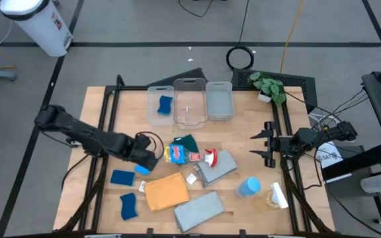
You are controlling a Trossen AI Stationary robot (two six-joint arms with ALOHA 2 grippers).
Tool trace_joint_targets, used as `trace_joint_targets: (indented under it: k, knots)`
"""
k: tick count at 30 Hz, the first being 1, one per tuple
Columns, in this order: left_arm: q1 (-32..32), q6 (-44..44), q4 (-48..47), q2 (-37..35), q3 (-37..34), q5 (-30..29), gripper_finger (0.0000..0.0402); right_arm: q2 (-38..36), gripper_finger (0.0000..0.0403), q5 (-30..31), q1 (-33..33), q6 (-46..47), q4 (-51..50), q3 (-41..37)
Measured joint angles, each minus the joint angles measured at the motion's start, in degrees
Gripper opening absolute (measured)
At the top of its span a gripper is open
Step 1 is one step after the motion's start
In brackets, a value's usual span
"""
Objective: Pick & Place Kitchen Items
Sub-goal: Put the blue sponge into the white transparent bin
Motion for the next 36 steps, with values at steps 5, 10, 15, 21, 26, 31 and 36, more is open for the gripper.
trace_joint_targets:
  k: [5, 10, 15, 21, 26, 31, 36]
  knots:
    - [0.93, -2.08, 4.04, -0.48, -7.73, 3.34, 0.0308, 0.01, 0.0206, 0.0, -0.01, -0.01, -0.01, 0.0]
    - [1.02, -2.12, 17.16, -4.7, -16.67, 4.45, 0.0308, 0.01, 0.0206, 0.0, 0.0, -0.02, 0.0, 0.01]
    - [1.26, -2.04, 28.25, -5.15, -24.32, 6.41, 0.0308, 0.0, 0.0204, 0.0, 0.0, 0.01, -0.02, -0.01]
    - [1.24, -5.59, 29.2, -5.41, -25.79, 5.49, 0.0308, 0.01, 0.0207, -0.02, 0.0, -0.02, -0.08, -0.01]
    - [1.24, -5.18, 29.38, -6.43, -26.14, 5.49, 0.0306, 0.03, 0.0208, 0.0, 0.0, -0.02, 0.12, -0.01]
    - [1.28, -5.82, 28.62, -6.41, -26.21, 5.51, 0.0252, 0.03, 0.0208, 0.0, -0.01, -0.02, 0.02, 0.0]
    - [1.3, -7.67, 26.38, -6.39, -26.27, 5.33, 0.0143, 0.03, 0.0208, 0.0, -0.02, 0.01, 0.0, -0.01]
